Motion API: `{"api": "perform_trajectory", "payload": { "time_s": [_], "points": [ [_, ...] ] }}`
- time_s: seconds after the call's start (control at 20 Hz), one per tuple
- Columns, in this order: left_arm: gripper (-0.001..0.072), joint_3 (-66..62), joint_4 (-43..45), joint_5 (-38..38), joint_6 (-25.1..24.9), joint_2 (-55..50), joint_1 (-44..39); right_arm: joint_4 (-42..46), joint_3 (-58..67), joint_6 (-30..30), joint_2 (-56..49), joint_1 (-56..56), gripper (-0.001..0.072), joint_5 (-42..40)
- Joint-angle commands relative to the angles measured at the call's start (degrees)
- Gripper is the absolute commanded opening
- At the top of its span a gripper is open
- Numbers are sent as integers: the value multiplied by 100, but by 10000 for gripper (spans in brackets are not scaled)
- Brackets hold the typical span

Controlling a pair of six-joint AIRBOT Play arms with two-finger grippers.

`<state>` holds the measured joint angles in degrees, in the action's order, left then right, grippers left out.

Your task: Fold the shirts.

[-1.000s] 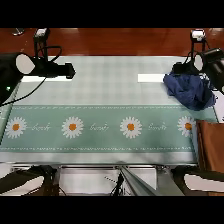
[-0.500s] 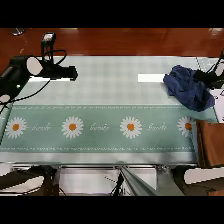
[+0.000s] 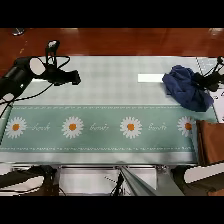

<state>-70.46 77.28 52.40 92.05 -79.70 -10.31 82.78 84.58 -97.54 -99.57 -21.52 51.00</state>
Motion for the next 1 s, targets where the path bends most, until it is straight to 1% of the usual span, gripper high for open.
{"api": "perform_trajectory", "payload": {
  "time_s": [0.0, 0.1, 0.2, 0.3, 0.5, 0.6, 0.7, 0.8, 0.9, 0.95],
  "points": [
    [702, -13, -96, 977, 39, 109, 258, -1106, 977, 678, 227, -15, 26, 557],
    [702, 0, -96, 1558, -26, 317, 483, -1355, 1650, 675, 636, 35, 26, 494],
    [702, 125, -101, 1775, -155, 678, 608, -1316, 2133, 678, 1154, 234, 26, 369],
    [702, 498, -120, 1707, -157, 1246, 584, -1309, 2485, 719, 1663, 476, 26, 256],
    [701, 1609, -144, 1257, -153, 2761, 428, -1307, 3093, 1178, 2564, 1093, 26, 254],
    [702, 1989, -271, 1209, -133, 3427, 415, -1311, 3235, 1300, 2970, 1364, 26, 223],
    [702, 2170, -466, 1207, -136, 3860, 415, -1309, 3233, 1482, 3399, 1635, 26, 249],
    [701, 2203, -520, 1211, -133, 4011, 415, -1309, 3233, 1729, 3716, 1947, 26, 468],
    [701, 2203, -575, 1137, -133, 4002, 417, -1311, 3230, 1856, 3882, 2293, 26, 1029],
    [701, 2221, -573, 962, -133, 4004, 417, -1307, 3230, 1908, 3884, 2487, 26, 1412]
  ]
}}
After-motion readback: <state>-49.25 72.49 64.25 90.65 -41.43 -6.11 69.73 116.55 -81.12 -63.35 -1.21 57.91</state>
